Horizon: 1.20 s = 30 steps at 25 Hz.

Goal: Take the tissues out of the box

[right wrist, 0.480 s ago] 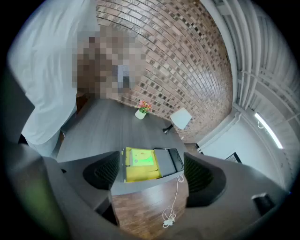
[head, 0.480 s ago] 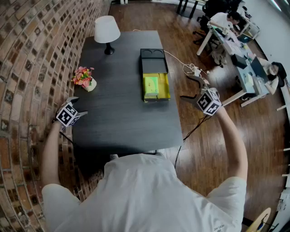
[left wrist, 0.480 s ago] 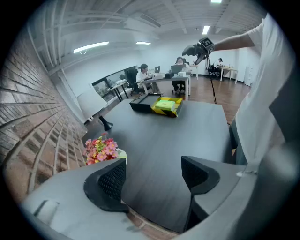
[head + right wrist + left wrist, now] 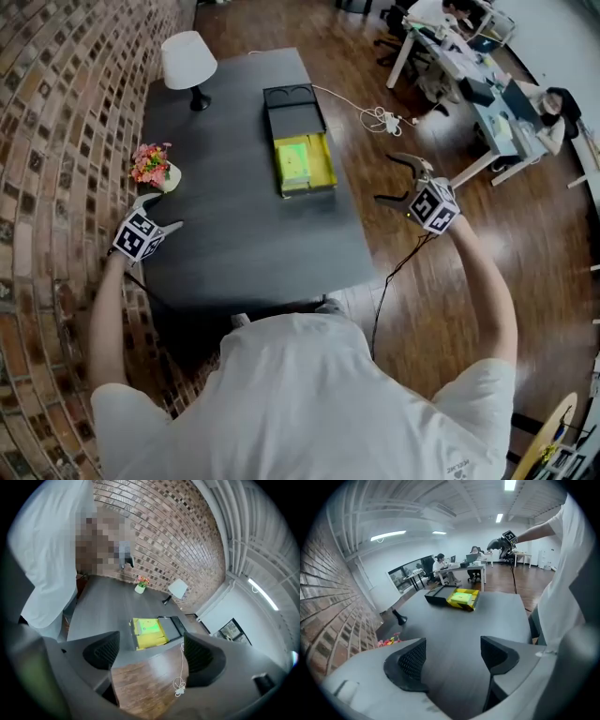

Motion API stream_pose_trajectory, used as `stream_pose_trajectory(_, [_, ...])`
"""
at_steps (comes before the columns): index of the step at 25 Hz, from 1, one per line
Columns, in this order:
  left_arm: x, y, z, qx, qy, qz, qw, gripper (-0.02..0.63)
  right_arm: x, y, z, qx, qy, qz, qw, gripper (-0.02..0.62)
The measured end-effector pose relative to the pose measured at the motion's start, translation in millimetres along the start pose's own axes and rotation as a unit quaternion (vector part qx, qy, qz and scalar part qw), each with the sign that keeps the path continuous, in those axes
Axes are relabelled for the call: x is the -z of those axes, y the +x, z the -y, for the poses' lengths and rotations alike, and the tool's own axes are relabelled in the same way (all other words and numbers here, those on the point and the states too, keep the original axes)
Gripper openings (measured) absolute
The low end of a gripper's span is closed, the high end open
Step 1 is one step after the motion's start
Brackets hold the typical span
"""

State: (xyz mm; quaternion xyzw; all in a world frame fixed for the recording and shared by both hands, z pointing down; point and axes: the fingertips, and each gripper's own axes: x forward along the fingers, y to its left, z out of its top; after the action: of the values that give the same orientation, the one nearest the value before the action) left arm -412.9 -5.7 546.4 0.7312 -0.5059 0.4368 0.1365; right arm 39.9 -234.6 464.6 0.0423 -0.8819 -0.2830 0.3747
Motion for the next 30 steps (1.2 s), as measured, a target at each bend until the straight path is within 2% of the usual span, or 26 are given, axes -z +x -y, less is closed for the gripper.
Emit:
stream_pose_trajectory(5, [-29.4,20.7,14.9,0.025,0.015,0.017,0.9994,0.364,21.4,-21.8,-8.3,0.022,0.048,0.005,0.999,0.439])
stream_pose_trajectory(9, [-66.9,37.4,29.1,0.056,0.004,0.049,0.9972,0.364,38.4,-40.1,-14.2,0.043,0.093,0.01,0.995,0.44])
stream_pose_trajectory(12, [-100.4,49.9,39.2,0.075,-0.006,0.081,0.9939,0.364,48.5,-53.3,-14.6,0.067,0.138,0.028,0.988,0.439])
stream_pose_trajectory(16, [-132.8,72.6,57.8,0.096,0.011,0.093,0.9909,0.364,58.7,-71.2,-20.7,0.089,0.192,0.038,0.977,0.437])
stream_pose_trajectory(23, [-173.3,114.2,90.5,0.129,0.023,0.092,0.9872,0.364,78.1,-91.0,-43.9,0.089,0.216,0.034,0.972,0.437])
stream_pose_trajectory(30, [-215.0,144.1,104.0,0.113,0.014,0.109,0.9875,0.364,101.6,-105.0,-60.7,0.096,0.246,0.029,0.964,0.436])
